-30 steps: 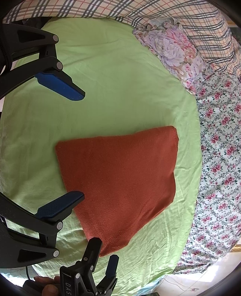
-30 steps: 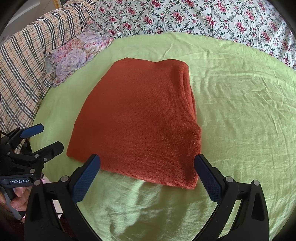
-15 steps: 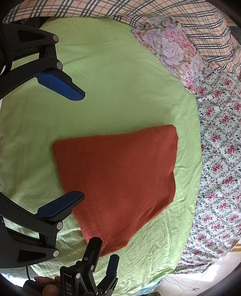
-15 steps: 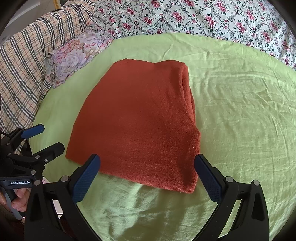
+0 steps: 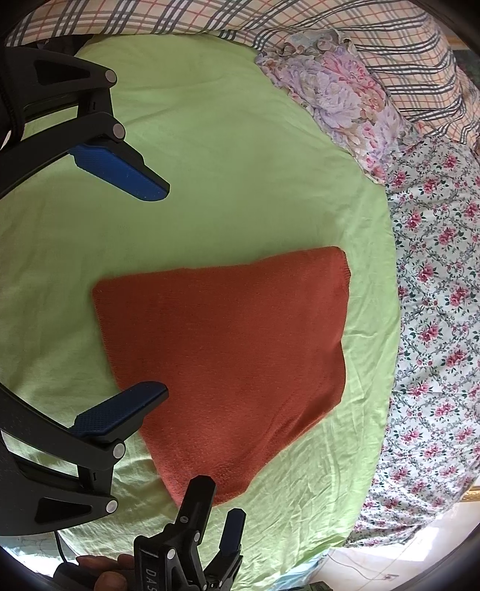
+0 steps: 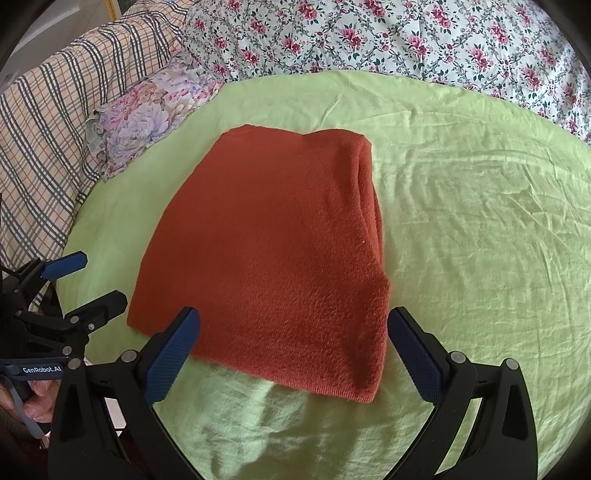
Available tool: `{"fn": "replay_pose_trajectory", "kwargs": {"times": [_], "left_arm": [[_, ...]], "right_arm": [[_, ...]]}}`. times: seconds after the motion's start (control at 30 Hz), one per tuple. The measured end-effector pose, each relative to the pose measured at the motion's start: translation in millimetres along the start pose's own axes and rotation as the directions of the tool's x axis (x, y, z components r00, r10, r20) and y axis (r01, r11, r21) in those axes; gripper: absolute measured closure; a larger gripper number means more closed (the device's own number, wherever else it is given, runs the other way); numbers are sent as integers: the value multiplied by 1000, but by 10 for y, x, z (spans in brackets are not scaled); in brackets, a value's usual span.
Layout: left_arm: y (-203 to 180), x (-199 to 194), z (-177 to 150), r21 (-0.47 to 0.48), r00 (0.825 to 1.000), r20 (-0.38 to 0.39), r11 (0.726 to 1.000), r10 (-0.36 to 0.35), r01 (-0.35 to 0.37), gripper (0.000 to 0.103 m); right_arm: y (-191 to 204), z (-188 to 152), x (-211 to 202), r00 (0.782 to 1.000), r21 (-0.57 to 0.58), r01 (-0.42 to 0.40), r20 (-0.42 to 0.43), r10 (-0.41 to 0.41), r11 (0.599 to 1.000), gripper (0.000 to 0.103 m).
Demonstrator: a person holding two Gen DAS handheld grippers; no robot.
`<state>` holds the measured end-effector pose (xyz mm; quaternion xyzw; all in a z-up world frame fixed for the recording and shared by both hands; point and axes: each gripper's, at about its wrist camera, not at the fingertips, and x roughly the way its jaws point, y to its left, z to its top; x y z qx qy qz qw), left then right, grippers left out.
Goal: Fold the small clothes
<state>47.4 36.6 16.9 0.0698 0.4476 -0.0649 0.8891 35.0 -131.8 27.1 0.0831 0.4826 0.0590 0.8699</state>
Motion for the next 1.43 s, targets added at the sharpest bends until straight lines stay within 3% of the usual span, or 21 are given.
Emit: {"fn": "replay_pose_trajectory", "kwargs": {"times": [0.97, 1.43], "left_arm": [[-35, 157, 140, 0, 1000, -17, 1000, 4, -4, 5], [93, 273, 377, -28, 999, 21, 999, 35, -35, 5]], "right_arm": [[-75, 74, 81, 1000, -7, -8, -7, 8, 1000, 2], [-197, 341, 225, 1000, -4, -6, 15, 6, 1000, 2]]}}
